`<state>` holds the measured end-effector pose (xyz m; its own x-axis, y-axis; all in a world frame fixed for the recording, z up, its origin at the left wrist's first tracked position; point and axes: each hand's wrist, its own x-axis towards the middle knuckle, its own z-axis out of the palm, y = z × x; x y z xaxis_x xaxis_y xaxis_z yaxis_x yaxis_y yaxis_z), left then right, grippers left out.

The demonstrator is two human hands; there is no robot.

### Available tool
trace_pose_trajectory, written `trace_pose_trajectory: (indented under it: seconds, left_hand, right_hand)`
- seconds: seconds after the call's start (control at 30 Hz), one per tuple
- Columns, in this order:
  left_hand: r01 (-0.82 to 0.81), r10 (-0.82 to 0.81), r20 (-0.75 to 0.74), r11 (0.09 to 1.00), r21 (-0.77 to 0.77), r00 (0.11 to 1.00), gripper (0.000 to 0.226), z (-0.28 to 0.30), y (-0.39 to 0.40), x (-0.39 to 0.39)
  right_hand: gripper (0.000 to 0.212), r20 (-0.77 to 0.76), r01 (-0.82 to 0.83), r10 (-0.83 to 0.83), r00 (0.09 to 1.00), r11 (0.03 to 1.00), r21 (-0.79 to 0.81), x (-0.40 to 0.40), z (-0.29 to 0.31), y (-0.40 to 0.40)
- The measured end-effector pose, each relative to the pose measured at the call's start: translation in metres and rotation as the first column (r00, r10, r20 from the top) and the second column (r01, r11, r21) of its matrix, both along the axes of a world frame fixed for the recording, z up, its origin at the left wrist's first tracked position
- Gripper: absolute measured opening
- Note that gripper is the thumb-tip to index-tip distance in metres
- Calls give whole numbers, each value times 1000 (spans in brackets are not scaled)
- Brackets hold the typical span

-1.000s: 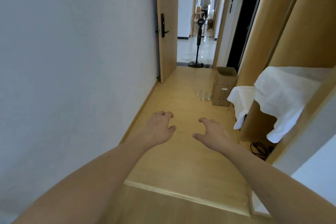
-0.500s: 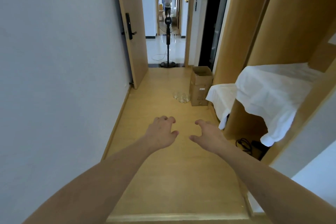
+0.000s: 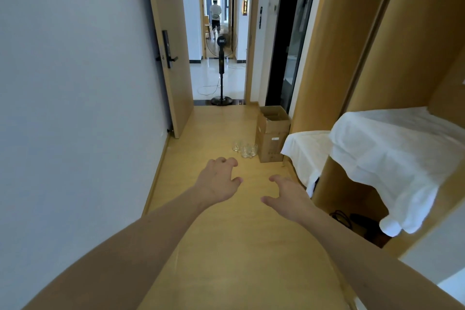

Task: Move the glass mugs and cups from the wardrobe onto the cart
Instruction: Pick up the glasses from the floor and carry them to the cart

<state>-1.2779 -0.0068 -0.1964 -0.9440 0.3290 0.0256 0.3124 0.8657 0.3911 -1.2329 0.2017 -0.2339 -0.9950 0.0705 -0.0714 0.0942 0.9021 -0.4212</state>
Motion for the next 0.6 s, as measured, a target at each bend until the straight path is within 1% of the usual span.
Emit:
trace_pose_trajectory:
  seconds: [0.1,0.27,0.43,0.6]
  left_hand:
    - [-9,9,9,1000,-2,1000,49,-3,9,-30]
    - [1,1,44,999,-54,999,49,-16,43,-88]
    - [-4,10,55,996,-92,998,51,-26,100,-170]
    - [-2,14,99,992,-124,995,52,-38,152,-239]
  right_hand:
    - [69,0,17,-17,1000,1000,-21,-30,-6,10]
    - [69,13,34,-34,999,998,-54,-90,-25,37]
    - [67,5,37,-36,999,993,-113,-170,-41,90]
    - [66,50,58,-51,997,987,-147,-239,-49,143]
